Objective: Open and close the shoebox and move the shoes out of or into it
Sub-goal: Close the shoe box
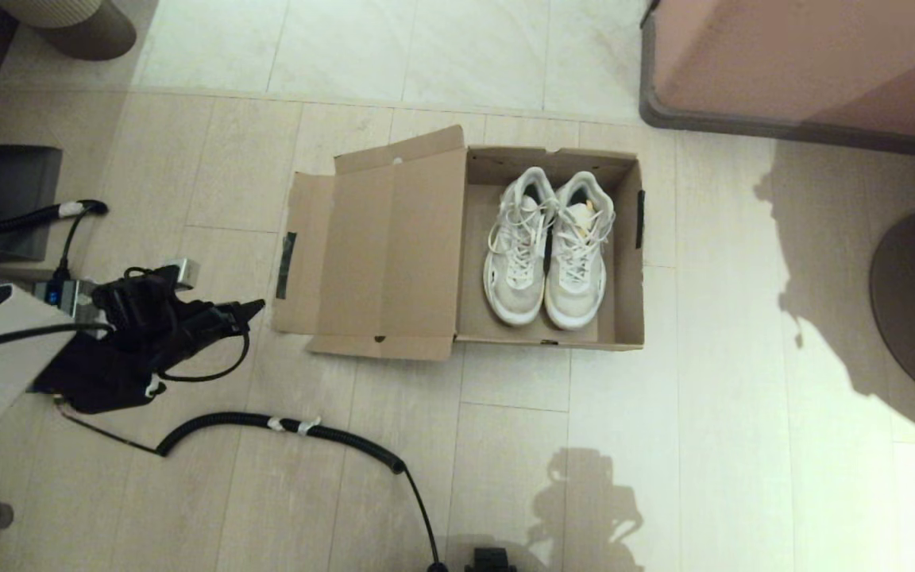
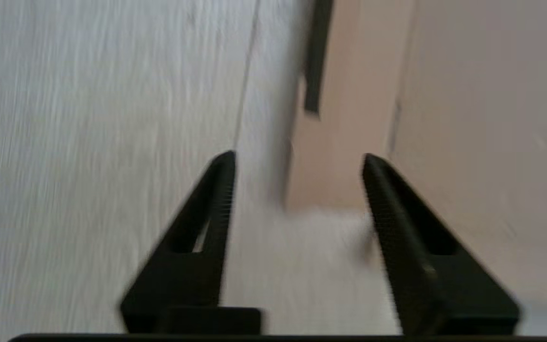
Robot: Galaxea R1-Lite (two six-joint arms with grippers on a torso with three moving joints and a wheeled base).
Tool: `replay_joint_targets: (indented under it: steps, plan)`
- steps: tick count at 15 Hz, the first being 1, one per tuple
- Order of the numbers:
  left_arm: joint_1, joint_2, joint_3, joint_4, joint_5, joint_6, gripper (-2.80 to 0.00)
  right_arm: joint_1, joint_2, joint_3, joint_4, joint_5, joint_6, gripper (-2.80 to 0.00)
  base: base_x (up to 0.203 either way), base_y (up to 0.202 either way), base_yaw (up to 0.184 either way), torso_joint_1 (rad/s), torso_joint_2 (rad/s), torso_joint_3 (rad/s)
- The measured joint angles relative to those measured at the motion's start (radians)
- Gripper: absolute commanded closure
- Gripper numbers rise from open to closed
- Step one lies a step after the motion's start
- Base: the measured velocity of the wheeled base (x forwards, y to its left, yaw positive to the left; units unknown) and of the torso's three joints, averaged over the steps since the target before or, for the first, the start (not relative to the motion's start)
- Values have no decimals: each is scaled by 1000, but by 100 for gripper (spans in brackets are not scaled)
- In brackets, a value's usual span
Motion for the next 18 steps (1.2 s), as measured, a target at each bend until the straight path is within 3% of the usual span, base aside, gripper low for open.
replay_joint_targets:
  steps: [4,11,18]
  plan:
    - [-6,114,-156,-84,13,-27,-280,0,0,0,0,0,0,0,0,0,0,0,0,0]
    - [-49,225,-324,-90,5,-79,-280,0,0,0,0,0,0,0,0,0,0,0,0,0]
    - [-76,280,-394,-118,3,-116,-280,0,1,0,0,0,0,0,0,0,0,0,0,0]
